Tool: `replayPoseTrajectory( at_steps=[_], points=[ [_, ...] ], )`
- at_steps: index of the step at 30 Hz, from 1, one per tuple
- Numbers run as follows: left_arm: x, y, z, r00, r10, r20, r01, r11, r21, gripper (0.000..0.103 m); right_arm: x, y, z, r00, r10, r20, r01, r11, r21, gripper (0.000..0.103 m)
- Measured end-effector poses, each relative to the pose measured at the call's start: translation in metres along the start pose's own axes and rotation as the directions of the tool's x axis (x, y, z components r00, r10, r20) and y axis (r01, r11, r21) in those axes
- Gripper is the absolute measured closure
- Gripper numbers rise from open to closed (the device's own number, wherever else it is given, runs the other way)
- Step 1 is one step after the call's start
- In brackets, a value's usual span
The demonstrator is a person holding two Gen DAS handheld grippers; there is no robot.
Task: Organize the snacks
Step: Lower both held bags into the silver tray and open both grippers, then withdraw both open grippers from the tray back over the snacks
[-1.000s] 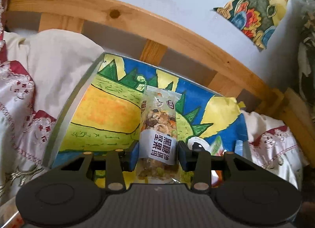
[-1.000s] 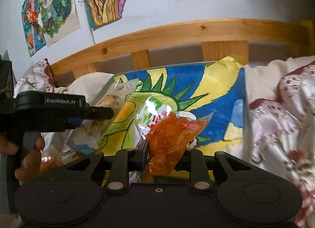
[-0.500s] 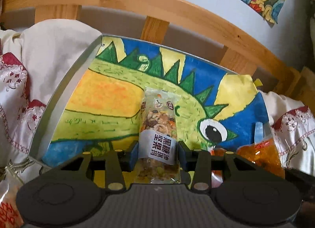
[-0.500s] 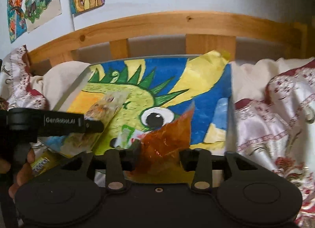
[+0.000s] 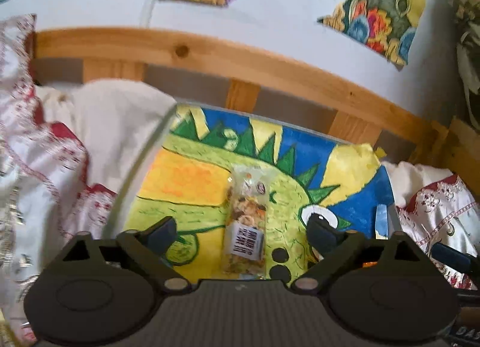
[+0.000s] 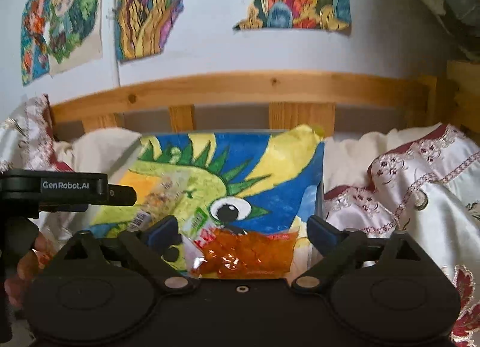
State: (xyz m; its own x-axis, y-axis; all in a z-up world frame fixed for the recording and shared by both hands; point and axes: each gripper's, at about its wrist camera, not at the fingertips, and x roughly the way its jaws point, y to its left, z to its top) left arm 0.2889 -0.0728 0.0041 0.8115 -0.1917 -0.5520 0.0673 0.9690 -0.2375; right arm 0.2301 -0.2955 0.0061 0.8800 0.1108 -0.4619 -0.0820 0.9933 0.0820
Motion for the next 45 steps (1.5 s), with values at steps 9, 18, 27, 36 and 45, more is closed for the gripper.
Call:
replayPoseTrajectory(
  at_steps=[9, 18, 27, 36, 45],
  points=[
    [-0.065, 0.007, -0.016, 0.994, 0.036, 0.1, -0.039, 0.999, 0.027, 0.001, -0.056, 0.012, 0.004, 0.993, 0.042, 0.112, -0.04, 0.999, -0.016, 0.001],
    [-0.134, 0.027, -0.049, 0.99, 0.029, 0.136, -0.036, 0.998, 0.047, 0.001, -0.114, 0.03, -0.008, 0.983, 0.119, 0.141, -0.117, 0.993, -0.021, 0.001],
    [-0.183, 0.051, -0.073, 0.996, 0.02, 0.082, -0.023, 0.999, 0.032, 0.0, -0.158, 0.048, -0.024, 0.977, 0.178, 0.119, -0.178, 0.984, -0.009, 0.001],
    [-0.212, 0.068, -0.092, 0.997, 0.07, 0.014, -0.071, 0.995, 0.075, 0.001, -0.176, 0.07, -0.038, 0.974, 0.21, 0.086, -0.204, 0.977, -0.069, 0.001],
    [-0.213, 0.075, -0.103, 0.988, 0.13, -0.088, -0.117, 0.984, 0.138, 0.001, -0.172, 0.094, -0.056, 0.976, 0.218, -0.017, -0.218, 0.969, -0.119, 0.001]
  ],
)
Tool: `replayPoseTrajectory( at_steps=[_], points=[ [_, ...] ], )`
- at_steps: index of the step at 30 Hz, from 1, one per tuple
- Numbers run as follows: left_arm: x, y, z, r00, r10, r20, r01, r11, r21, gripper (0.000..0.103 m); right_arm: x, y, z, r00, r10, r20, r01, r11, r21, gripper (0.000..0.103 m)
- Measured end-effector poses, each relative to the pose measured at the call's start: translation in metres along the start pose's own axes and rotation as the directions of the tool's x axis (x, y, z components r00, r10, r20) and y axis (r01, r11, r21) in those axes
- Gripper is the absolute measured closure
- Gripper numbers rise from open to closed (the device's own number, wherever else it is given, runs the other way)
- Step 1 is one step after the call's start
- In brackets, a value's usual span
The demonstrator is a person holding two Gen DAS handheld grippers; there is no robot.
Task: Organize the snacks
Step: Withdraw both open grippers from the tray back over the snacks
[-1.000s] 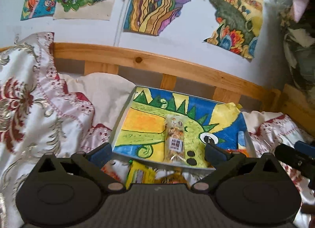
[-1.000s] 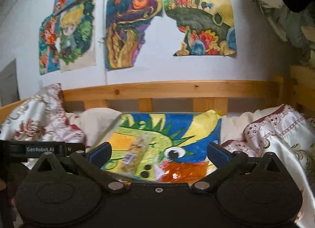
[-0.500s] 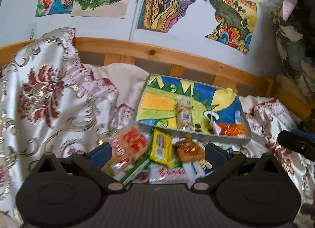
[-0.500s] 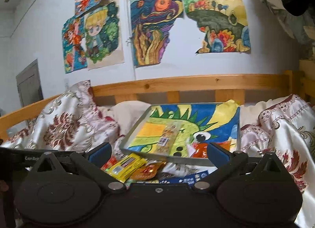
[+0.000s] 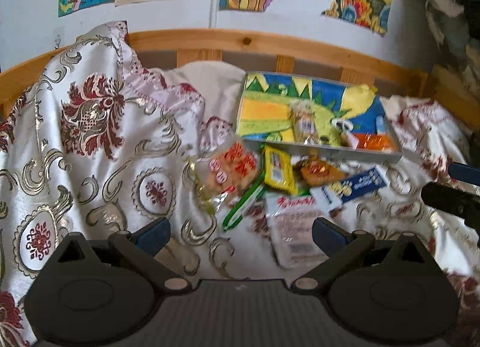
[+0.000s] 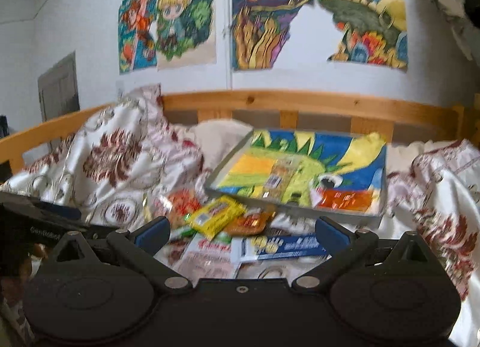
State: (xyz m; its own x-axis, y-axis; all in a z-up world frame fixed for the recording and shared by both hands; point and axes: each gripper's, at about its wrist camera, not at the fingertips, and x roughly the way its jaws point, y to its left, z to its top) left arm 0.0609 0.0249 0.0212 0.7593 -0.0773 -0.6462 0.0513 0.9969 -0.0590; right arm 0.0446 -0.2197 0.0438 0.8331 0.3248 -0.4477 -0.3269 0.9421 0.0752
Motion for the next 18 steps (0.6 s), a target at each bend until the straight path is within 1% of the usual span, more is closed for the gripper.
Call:
replayPoseTrajectory(
  at_steps=[4, 8, 18],
  points=[
    [0.008, 0.002, -0.003, 0.999, 0.011, -0.045, -0.011, 1.0, 0.0, 0.001, 0.007, 0.008, -0.01, 0.998, 0.024, -0.061, -0.023, 1.0, 0.008, 0.001],
    [0.012, 0.006, -0.007, 0.997, 0.011, -0.074, -0.013, 1.0, -0.017, 0.001, 0.012, 0.016, -0.018, 0.995, 0.004, -0.103, -0.006, 1.0, -0.026, 0.001],
    [0.022, 0.01, -0.009, 0.993, -0.002, -0.117, -0.004, 0.999, -0.046, 0.001, 0.026, 0.019, -0.026, 0.983, -0.04, -0.179, 0.033, 0.999, -0.037, 0.001]
  ],
)
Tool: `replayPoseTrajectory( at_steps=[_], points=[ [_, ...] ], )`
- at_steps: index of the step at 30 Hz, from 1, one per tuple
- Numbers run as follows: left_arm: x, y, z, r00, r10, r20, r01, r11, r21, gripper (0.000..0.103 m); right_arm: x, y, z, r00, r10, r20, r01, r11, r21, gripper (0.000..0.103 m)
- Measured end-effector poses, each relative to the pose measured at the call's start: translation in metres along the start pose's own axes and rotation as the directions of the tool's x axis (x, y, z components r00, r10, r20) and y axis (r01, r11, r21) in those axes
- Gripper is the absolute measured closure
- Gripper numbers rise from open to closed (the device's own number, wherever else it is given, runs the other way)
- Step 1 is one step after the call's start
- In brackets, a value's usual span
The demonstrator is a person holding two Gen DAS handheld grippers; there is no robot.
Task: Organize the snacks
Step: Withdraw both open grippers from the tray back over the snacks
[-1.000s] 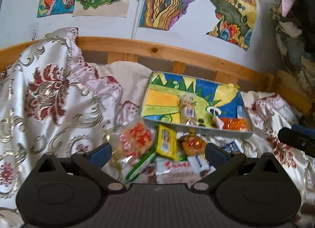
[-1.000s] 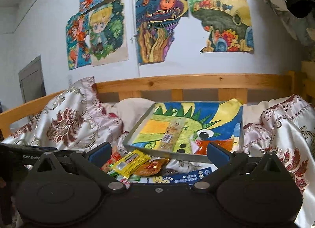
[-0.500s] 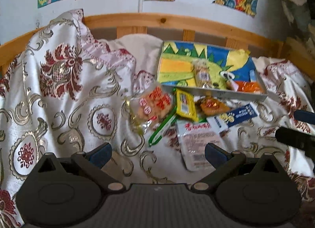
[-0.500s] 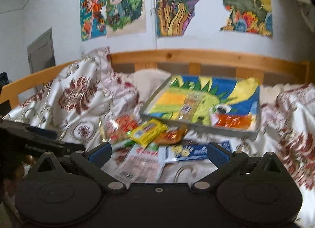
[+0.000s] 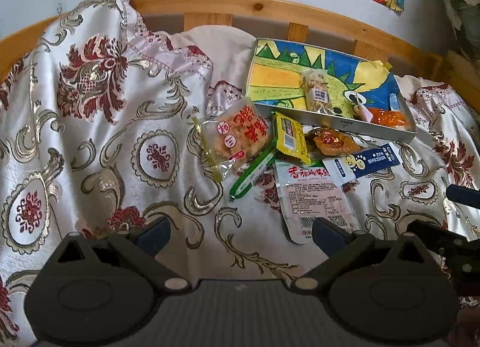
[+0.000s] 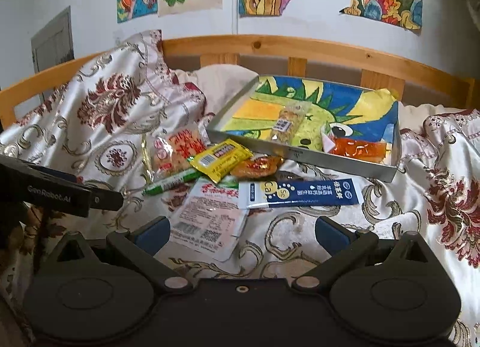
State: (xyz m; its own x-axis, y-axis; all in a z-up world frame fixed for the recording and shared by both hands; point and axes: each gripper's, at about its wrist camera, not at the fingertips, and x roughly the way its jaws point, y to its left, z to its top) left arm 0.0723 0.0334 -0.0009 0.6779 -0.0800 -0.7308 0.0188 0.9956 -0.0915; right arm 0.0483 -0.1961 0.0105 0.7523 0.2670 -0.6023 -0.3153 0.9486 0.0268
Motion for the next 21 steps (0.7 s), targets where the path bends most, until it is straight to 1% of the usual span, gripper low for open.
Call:
replayPoseTrajectory(
  at_steps=[4, 10, 21],
  points=[
    [0.005, 0.002, 0.001, 1.0, -0.004, -0.018, 0.004, 1.0, -0.021, 0.001, 0.005, -0.002, -0.001, 1.0, 0.008, -0.023, -0.007, 1.0, 0.015, 0.001],
    [0.012, 0.006, 0.0, 0.998, -0.026, -0.058, 0.022, 0.998, -0.059, 0.001, 0.01, -0.001, -0.002, 0.999, -0.002, -0.047, 0.003, 1.0, 0.018, 0.001],
    [0.018, 0.006, 0.001, 0.996, -0.038, -0.076, 0.032, 0.997, -0.074, 0.001, 0.019, 0.0, -0.003, 0.996, -0.012, -0.085, 0.014, 1.0, 0.025, 0.001]
  ],
)
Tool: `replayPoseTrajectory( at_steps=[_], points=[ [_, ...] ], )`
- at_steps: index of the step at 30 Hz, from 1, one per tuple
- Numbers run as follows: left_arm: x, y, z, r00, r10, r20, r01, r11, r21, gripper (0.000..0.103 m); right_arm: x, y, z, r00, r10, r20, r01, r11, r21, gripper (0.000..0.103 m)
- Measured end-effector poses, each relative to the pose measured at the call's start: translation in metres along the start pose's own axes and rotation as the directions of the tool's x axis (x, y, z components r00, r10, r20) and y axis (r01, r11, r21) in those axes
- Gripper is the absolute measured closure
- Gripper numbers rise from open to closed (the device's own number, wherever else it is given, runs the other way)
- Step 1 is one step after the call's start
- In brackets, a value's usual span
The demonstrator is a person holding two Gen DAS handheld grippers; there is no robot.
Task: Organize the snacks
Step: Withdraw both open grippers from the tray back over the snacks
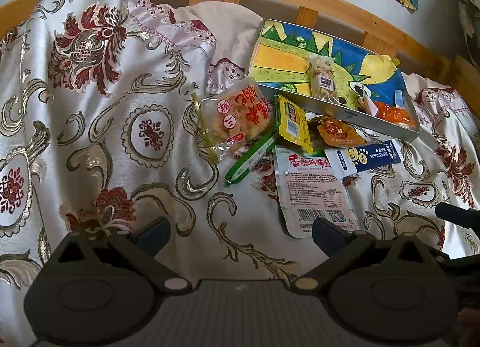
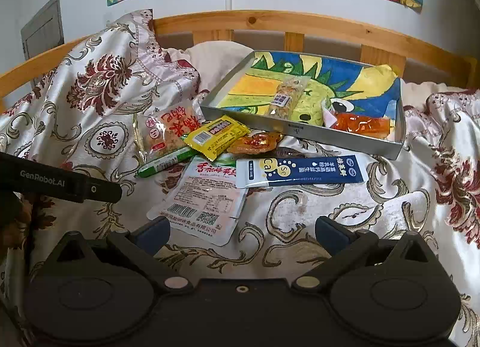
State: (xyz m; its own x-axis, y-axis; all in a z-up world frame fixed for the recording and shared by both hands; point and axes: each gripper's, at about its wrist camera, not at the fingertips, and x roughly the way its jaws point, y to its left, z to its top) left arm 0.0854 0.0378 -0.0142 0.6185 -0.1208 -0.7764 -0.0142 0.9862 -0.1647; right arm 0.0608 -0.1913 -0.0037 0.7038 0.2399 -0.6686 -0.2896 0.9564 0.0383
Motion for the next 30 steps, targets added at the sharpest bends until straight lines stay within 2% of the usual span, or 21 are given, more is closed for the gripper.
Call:
replayPoseTrajectory(
  at_steps=[11, 18, 25, 30],
  points=[
    [0.013, 0.002, 0.011, 0.999, -0.02, 0.035, 0.021, 1.0, -0.022, 0.001, 0.008, -0.001, 0.005, 1.0, -0.002, 0.002, 0.002, 1.0, 0.023, 0.001],
    [0.025, 0.001, 0.019, 0.996, -0.035, 0.087, 0.034, 0.999, 0.014, 0.001, 0.015, 0.0, 0.01, 1.0, -0.004, 0.017, 0.004, 1.0, 0.031, 0.001],
    [0.042, 0.011, 0.026, 0.993, -0.092, 0.072, 0.091, 0.996, 0.014, 0.001, 0.018, 0.0, 0.014, 0.996, -0.038, 0.082, 0.037, 0.999, 0.022, 0.001],
    [0.054, 0.011, 0.029, 0.991, -0.12, 0.058, 0.117, 0.992, 0.048, 0.001, 0.028, -0.001, 0.015, 0.996, -0.05, 0.076, 0.048, 0.999, 0.026, 0.001]
  ],
)
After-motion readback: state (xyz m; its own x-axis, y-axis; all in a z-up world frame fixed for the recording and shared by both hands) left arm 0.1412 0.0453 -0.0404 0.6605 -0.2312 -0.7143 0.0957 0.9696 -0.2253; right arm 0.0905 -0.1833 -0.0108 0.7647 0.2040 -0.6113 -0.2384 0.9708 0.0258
